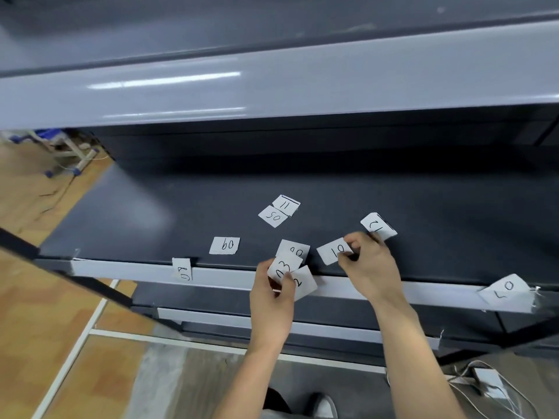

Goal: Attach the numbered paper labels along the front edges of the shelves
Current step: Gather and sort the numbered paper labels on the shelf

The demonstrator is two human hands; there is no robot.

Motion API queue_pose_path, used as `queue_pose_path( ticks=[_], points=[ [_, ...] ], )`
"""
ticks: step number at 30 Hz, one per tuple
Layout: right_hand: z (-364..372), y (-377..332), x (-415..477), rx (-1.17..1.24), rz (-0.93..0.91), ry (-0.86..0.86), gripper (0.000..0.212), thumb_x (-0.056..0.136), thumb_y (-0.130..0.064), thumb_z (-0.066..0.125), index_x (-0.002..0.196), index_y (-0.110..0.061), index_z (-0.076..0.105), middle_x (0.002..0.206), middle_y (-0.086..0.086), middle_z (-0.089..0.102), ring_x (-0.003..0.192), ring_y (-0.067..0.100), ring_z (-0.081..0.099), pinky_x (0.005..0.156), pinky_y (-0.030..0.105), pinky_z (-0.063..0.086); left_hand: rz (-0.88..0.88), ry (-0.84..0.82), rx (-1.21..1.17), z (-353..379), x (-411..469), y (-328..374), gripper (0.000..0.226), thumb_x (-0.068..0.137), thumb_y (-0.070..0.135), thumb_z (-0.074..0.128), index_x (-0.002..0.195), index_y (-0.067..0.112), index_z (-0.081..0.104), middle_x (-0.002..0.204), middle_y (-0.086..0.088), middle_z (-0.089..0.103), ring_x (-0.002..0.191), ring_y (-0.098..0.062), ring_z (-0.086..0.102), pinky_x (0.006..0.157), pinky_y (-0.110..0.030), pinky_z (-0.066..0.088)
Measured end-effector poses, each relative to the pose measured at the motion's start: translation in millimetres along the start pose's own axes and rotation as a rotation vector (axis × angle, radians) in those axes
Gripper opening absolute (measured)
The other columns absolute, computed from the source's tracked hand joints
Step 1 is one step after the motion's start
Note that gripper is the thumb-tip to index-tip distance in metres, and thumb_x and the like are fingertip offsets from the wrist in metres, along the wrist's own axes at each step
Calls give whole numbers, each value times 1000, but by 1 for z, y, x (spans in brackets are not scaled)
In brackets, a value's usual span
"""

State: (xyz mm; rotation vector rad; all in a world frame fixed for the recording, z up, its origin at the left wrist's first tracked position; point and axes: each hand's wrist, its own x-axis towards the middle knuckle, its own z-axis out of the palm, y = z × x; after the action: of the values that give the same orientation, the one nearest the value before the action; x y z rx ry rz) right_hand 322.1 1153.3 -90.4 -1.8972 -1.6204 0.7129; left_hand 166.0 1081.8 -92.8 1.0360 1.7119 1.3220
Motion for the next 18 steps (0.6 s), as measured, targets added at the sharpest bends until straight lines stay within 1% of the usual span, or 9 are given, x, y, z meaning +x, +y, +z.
queue_pose_path(
  ticks=[3, 4, 6, 8, 9, 11, 13, 15, 18],
  points=[
    [3, -5, -1, -182, -22, -46, 45, 87, -28, 59, 131, -24, 50, 132, 1, 39, 97, 27, 60, 75, 33, 50, 3, -10, 15, -1, 3, 0, 17, 96, 16, 53, 101, 33, 54, 89, 7, 67, 80, -8, 61, 70, -16, 48],
    [4, -6, -2, -234, -36, -52, 47, 87, -29, 59, 133, -23, 48, 133, 3, 37, 100, 27, 59, 75, 32, 48, 8, -17, 21, -2, 4, 0, 17, 97, 17, 53, 101, 33, 53, 88, 6, 67, 79, -9, 61, 70, -16, 48],
    [5, -8, -2, -250, -23, -49, 45, 85, -29, 61, 128, -21, 50, 130, 4, 36, 101, 26, 56, 74, 31, 46, 19, -27, 29, -3, 6, 0, 17, 98, 18, 52, 100, 34, 52, 87, 5, 66, 76, -6, 59, 67, -12, 46],
    [3, -6, -1, -138, 30, -37, 37, 82, -27, 66, 115, -19, 52, 122, 1, 39, 94, 26, 57, 72, 31, 46, 24, -31, 30, -3, 7, 0, 15, 98, 18, 51, 102, 32, 52, 87, 7, 66, 75, -3, 58, 66, -9, 45],
    [1, -5, 0, -35, 57, -30, 30, 82, -25, 66, 108, -19, 53, 115, -2, 45, 90, 24, 58, 72, 30, 46, 22, -35, 31, -3, 7, -1, 13, 99, 18, 50, 103, 30, 53, 88, 7, 66, 75, -2, 59, 66, -8, 44],
    [-6, -3, 1, 254, 105, -61, 14, 86, -19, 64, 98, -19, 57, 98, -7, 60, 84, 16, 61, 70, 25, 45, 13, -45, 32, -3, 8, -2, 11, 99, 19, 50, 106, 27, 53, 88, 6, 66, 76, -3, 59, 65, -7, 44],
    [-14, -7, -2, 501, 114, -132, 6, 88, -16, 65, 93, -19, 62, 86, -8, 68, 71, 4, 60, 65, 19, 43, 11, -53, 35, -3, 9, -3, 11, 99, 20, 50, 108, 26, 53, 90, 6, 67, 79, -3, 61, 66, -7, 44],
    [-20, -11, -4, 575, 80, -142, 6, 87, -16, 66, 92, -20, 65, 84, -8, 71, 61, -4, 56, 65, 17, 42, 10, -63, 39, -3, 8, -4, 12, 99, 21, 50, 110, 25, 52, 92, 6, 67, 82, -4, 62, 67, -9, 45],
    [-24, -16, -8, 580, 53, -150, 7, 88, -16, 66, 93, -20, 66, 87, -8, 72, 66, -7, 58, 69, 15, 42, 5, -70, 43, -3, 7, -5, 12, 99, 22, 50, 110, 26, 52, 93, 5, 67, 85, -8, 63, 69, -13, 46]
  ],
)
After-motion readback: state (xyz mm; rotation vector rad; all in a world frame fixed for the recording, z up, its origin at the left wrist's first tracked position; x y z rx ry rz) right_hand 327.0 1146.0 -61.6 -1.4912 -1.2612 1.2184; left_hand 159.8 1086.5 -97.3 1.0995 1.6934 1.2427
